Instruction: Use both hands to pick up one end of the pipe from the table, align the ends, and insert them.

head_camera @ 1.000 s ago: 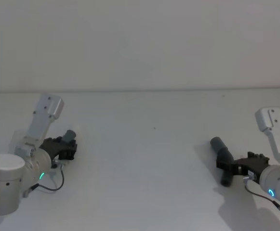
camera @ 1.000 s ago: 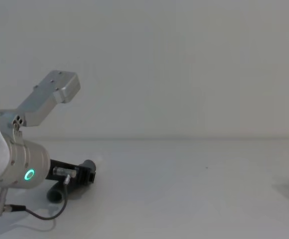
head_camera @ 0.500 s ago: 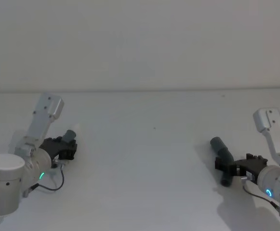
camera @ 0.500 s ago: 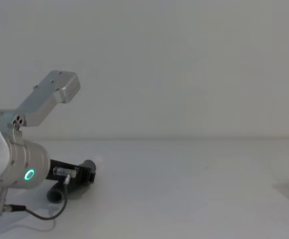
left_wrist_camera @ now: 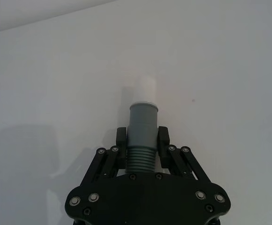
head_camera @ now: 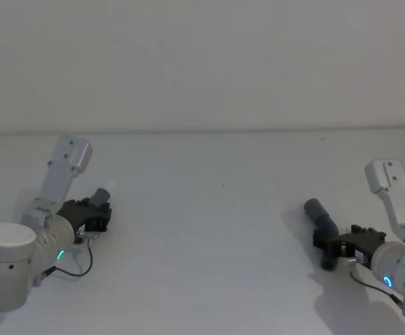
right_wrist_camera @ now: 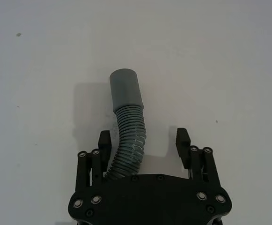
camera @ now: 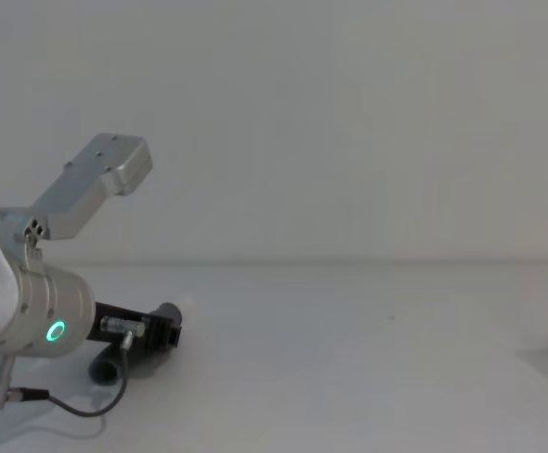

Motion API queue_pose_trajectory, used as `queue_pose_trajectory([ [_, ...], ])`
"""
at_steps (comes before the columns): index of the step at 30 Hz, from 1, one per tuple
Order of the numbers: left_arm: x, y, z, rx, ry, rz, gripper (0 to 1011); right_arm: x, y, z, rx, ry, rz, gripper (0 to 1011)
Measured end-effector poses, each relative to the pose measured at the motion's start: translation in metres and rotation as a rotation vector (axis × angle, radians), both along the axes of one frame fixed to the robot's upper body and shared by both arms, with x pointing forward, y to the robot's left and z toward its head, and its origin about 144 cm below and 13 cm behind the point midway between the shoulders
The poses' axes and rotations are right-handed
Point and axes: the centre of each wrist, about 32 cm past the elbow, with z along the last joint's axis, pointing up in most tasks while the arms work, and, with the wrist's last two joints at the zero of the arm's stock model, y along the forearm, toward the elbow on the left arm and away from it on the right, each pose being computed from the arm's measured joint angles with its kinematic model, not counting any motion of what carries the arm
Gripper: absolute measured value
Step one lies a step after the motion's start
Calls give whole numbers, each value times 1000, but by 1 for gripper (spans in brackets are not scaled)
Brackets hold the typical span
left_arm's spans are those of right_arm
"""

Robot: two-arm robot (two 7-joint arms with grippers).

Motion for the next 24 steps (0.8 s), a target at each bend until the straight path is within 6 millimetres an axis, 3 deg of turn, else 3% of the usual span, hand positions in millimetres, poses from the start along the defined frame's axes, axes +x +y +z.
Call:
queue_pose_trajectory([
  [18, 0, 0, 0, 0, 0, 0, 354, 0, 0, -1, 2, 1, 1, 283],
  [24, 0, 0, 0, 0, 0, 0, 354, 0, 1, -1, 3, 1, 2, 219],
])
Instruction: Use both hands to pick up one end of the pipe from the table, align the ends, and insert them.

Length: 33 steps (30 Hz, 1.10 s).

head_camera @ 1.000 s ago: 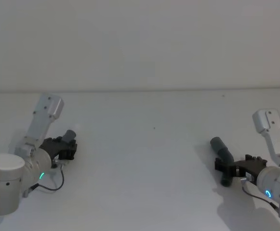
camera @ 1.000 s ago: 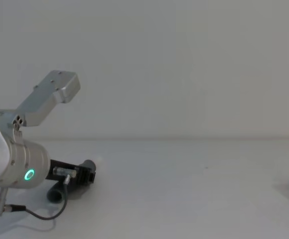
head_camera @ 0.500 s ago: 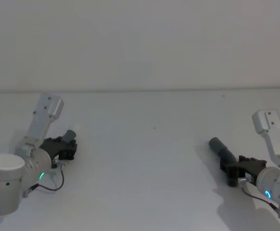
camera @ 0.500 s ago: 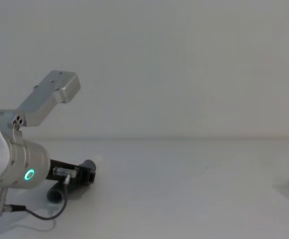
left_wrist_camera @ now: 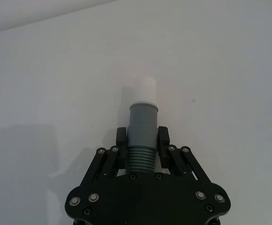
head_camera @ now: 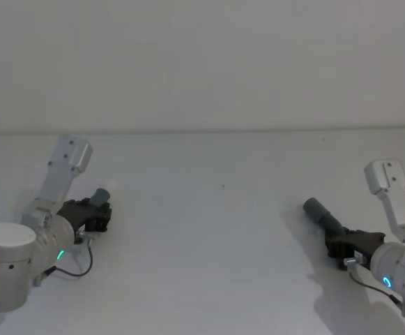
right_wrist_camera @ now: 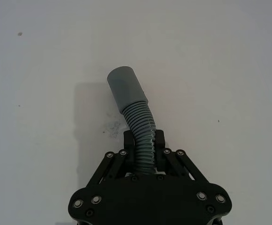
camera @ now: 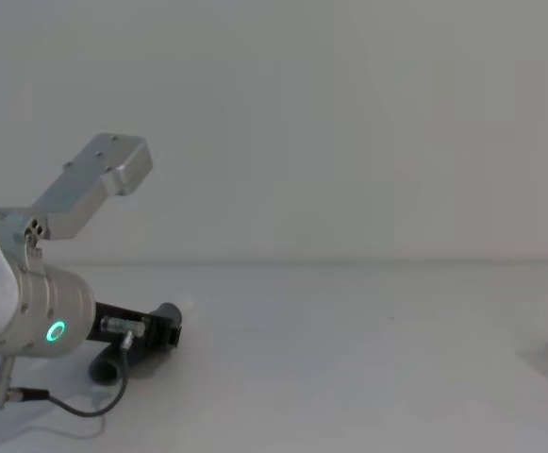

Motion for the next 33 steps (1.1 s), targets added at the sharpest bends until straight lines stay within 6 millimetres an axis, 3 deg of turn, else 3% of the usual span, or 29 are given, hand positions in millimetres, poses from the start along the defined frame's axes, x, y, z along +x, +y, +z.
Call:
queue_pose_trajectory([
  [15, 2, 0, 4, 26, -14, -29, 354, 0, 0, 0, 0, 0, 0, 208],
  [33, 4, 0, 33, 142, -191, -224, 353, 0, 0, 0, 0, 0, 0, 208],
])
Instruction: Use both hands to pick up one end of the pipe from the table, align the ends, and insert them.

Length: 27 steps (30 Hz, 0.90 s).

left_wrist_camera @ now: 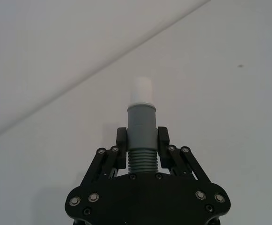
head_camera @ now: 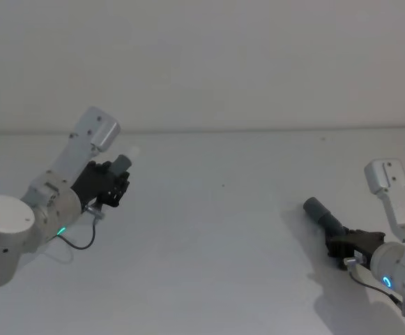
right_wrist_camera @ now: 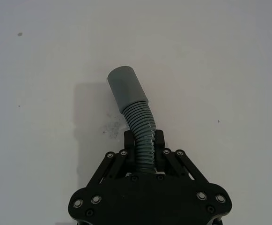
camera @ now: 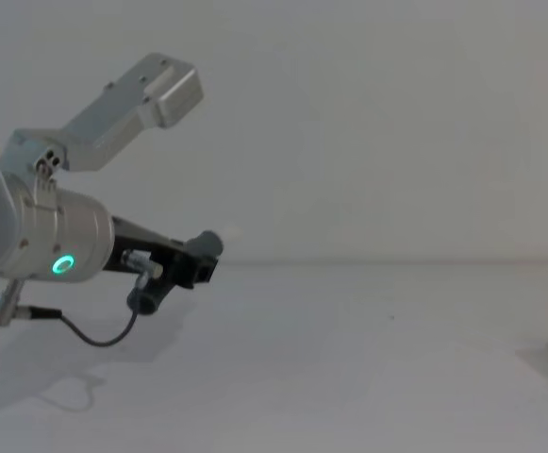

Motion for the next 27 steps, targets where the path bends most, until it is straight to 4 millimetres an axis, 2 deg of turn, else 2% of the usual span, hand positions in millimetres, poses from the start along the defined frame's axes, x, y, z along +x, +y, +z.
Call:
queue_pose_trajectory([
  [13, -1, 11, 9, 34, -82, -205, 353, 0, 0, 0, 0, 0, 0, 208],
  [27, -2, 21, 7, 30, -107, -422, 353, -3, -2, -1, -1, -16, 15, 206],
])
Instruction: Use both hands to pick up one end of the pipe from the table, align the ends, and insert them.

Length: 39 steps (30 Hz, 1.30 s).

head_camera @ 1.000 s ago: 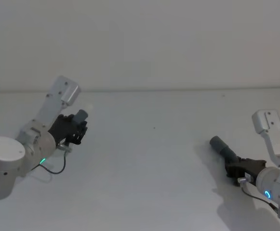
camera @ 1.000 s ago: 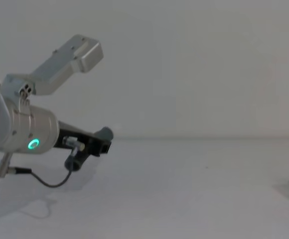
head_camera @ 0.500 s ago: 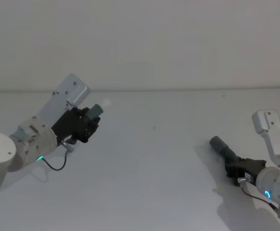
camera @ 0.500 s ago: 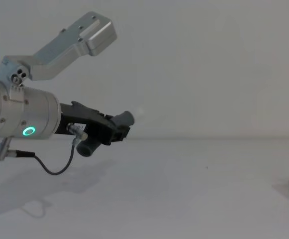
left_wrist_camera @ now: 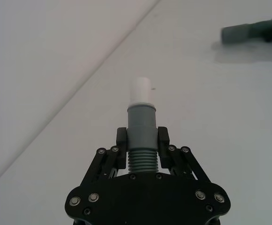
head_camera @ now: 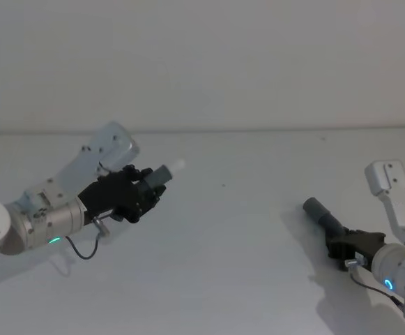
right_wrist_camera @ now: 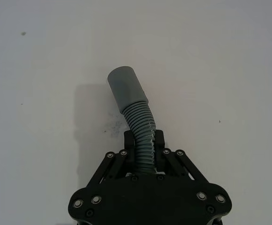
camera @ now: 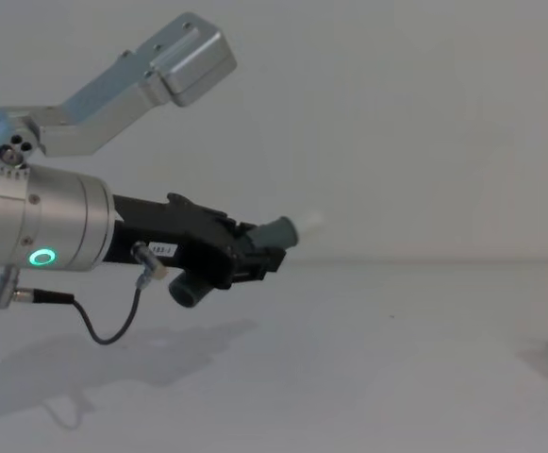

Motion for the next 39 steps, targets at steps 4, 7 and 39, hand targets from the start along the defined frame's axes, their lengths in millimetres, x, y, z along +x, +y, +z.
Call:
queue_pose_trajectory([
  [4, -1, 2, 0, 0, -5, -50, 353, -3, -2, -1, -3, -23, 18, 206],
  [7, -1, 4, 0, 0, -10, -88, 353, -7, -6, -2, -5, -49, 39, 206],
  [39, 3, 14, 8, 10, -16, -288, 353, -44, -62, 0, -93, -269, 467, 206],
])
